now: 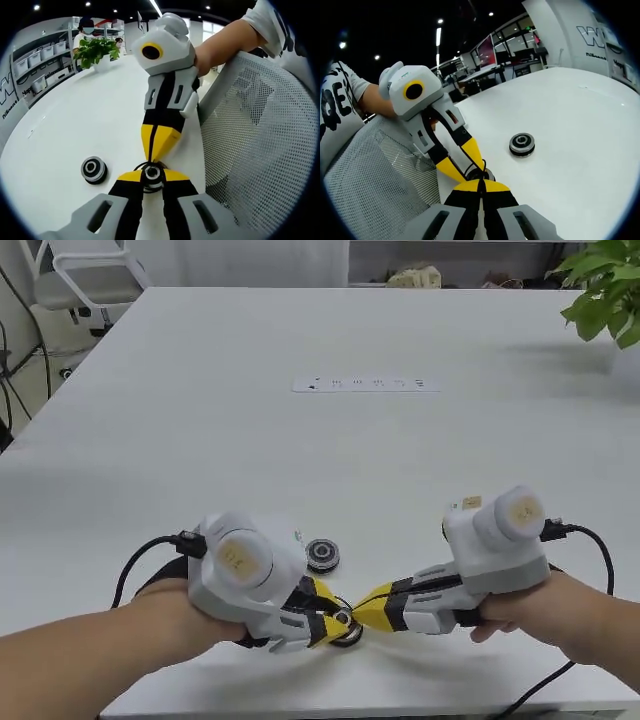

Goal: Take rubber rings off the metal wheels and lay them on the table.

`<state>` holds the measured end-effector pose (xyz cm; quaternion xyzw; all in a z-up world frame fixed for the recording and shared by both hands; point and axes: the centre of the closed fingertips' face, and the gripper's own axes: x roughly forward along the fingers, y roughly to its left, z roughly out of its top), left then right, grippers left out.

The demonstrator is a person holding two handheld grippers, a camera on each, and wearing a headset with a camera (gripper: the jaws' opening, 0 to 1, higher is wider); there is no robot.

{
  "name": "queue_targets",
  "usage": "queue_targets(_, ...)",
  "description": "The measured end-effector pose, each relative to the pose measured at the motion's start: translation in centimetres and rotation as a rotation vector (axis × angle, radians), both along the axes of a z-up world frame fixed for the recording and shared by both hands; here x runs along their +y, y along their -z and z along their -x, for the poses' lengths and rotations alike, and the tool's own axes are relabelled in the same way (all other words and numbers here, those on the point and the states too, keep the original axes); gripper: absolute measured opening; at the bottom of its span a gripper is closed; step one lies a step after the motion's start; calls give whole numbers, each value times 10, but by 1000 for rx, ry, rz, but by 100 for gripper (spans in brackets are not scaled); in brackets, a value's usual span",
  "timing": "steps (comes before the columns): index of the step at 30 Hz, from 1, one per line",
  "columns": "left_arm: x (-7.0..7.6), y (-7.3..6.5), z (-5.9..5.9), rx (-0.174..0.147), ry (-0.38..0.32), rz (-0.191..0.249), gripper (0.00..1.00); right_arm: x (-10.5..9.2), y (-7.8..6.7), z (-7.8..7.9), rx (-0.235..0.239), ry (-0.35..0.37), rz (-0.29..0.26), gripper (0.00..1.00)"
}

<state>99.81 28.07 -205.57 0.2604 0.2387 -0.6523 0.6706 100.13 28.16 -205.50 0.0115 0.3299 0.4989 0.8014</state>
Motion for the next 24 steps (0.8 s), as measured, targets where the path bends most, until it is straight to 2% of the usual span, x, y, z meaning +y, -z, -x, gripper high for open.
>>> queue_targets(5,-1,-8,5,17,14,18,14,0,-2,-2,-1,9,-7,0)
queue_targets(12,1,-17,9,14,31,28,17,-1,-4,-2,-2,16,-18,0)
queue_targets(14,3,-23,7,22,16,42,18,-1,-4,-2,-4,16,-20,0)
queue_targets(16,3,-31,6,48,-7,75,19,-1,-5,-2,-5,15,-23,0)
queue_targets(24,17,-49,4,46,-38,116,25,0,-6,-2,-8,12,-31,0)
